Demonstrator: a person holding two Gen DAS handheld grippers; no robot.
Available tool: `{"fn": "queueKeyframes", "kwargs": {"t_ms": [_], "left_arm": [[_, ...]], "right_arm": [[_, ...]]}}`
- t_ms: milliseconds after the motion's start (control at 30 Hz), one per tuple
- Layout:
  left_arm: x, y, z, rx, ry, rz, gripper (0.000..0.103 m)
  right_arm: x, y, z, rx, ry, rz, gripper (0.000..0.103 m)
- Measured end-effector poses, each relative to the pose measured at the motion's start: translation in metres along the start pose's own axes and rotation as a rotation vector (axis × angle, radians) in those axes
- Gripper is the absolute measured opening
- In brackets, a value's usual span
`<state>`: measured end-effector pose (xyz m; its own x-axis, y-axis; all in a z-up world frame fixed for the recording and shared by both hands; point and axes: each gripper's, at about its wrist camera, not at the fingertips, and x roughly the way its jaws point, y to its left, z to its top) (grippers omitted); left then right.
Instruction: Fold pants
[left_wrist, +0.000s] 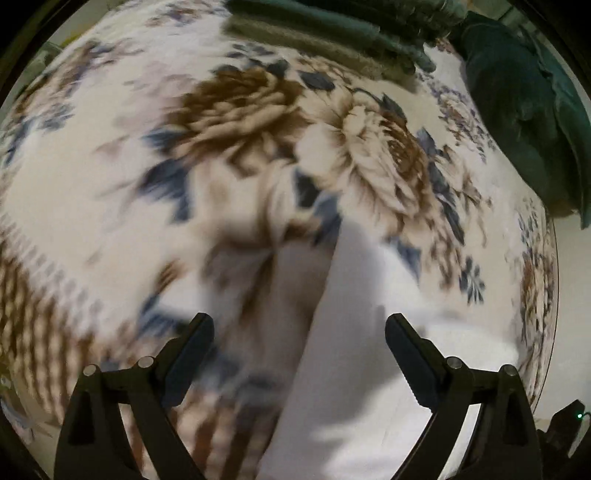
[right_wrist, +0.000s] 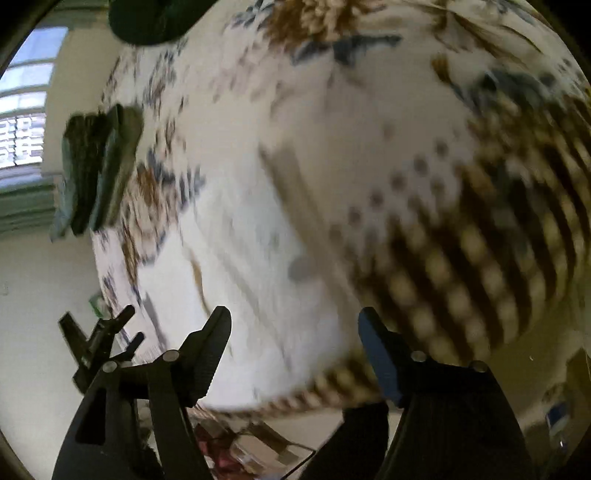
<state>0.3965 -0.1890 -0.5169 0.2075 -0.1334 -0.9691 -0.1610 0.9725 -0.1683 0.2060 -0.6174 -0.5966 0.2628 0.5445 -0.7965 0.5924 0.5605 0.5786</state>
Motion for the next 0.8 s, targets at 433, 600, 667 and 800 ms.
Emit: {"fn": "queueKeyframes", "kwargs": {"t_ms": [433,600,667,800], "left_arm": [[0.024,0.016,0.008,-0.01,-0.021,-0.12,0.022],[0.018,0.033,0.014,-0.081,-0.024,-0.121,0.02],[0.013,0.03,0.014,-0.057,-0.028,-0.123,0.02],[-0.004,0.004,0.009,0.041,-0.032,-0.115,0.022]], "right_arm": [[0.06,0.015,0.071,-0.091,0.046,0.167,0.028],[0.042,0.033,0.082,-0.147,-0.084,0.061,0.02],[0.052,0.032,0.087,-0.135,-0.054,0.037,0.022],[0.057,0.018,0.09,-0.069,0.049,0.013,0.059]]}}
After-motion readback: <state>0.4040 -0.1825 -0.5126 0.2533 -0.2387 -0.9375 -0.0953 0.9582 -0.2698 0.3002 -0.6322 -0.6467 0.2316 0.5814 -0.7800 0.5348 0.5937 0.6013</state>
